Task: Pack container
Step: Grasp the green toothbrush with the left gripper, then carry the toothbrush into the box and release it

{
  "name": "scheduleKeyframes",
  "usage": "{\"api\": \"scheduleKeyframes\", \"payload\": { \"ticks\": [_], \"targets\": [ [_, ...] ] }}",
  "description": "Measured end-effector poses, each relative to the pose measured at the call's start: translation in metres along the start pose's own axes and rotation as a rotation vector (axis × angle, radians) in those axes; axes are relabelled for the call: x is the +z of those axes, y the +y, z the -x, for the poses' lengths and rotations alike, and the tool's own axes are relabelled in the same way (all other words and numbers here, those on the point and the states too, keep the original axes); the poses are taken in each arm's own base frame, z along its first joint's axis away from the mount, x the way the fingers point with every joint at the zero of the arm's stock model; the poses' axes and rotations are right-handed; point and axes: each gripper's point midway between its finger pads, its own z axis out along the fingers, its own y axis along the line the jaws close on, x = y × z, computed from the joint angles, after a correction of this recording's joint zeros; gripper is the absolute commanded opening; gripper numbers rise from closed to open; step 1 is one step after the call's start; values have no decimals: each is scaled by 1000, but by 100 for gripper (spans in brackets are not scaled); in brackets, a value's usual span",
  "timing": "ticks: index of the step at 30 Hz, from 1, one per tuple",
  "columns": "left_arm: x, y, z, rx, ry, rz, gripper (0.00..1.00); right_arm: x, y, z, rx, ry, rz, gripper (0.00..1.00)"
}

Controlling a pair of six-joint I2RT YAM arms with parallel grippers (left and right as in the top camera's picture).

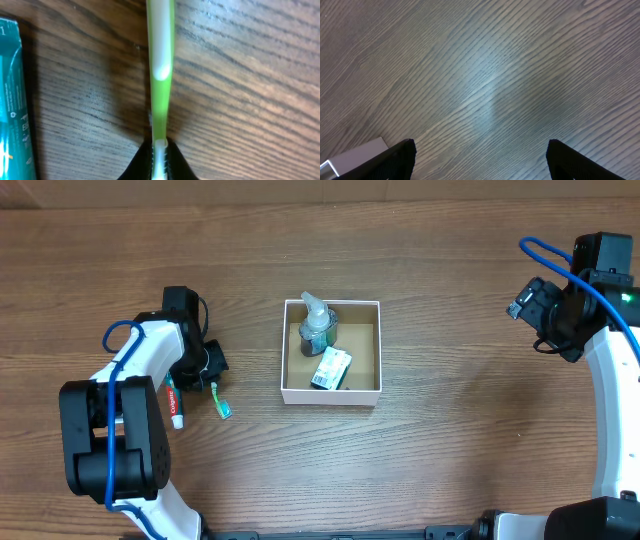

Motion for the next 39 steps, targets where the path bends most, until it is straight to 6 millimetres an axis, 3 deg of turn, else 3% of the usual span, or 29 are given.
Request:
{"api": "scheduleKeyframes", "payload": {
  "ticks": [4, 7, 11, 16, 19, 22, 27, 30, 34, 36, 39],
  "targets": [
    [-5, 4, -10, 20, 50, 20, 4, 0, 0, 0, 0, 1, -1, 86],
    [-17, 1, -4, 34, 49, 23, 4, 0, 0, 0, 0, 1, -1, 86],
    [-54, -14, 17, 64, -53, 0, 4, 0, 0, -1, 0, 2, -1, 86],
    [-134, -64, 23, 223, -287, -87, 4, 0, 0, -1, 0, 3, -1, 86],
    [-181, -104, 1, 399, -416, -143, 4, 0, 0, -1, 0, 3, -1, 86],
    [-204, -139, -34, 615, -487, -147, 4, 0, 0, 0, 0, 2, -1, 86],
    [-198, -189, -82, 961, -520, -107, 4, 0, 0, -1, 0, 2, -1, 86],
    [-188, -217, -100, 1115, -550, -102, 4, 0, 0, -1, -1, 2, -2, 86],
    [-163, -236, -99, 1186, -542, -74, 5, 0, 0, -1, -1, 2, -1, 86],
    [-144, -239, -94, 1199, -512, -45, 14, 0, 0, -1, 1, 2, -1, 86],
    [-117, -239, -89, 1215, -466, 5, 16, 0, 0, -1, 0, 3, -2, 86]
  ]
}}
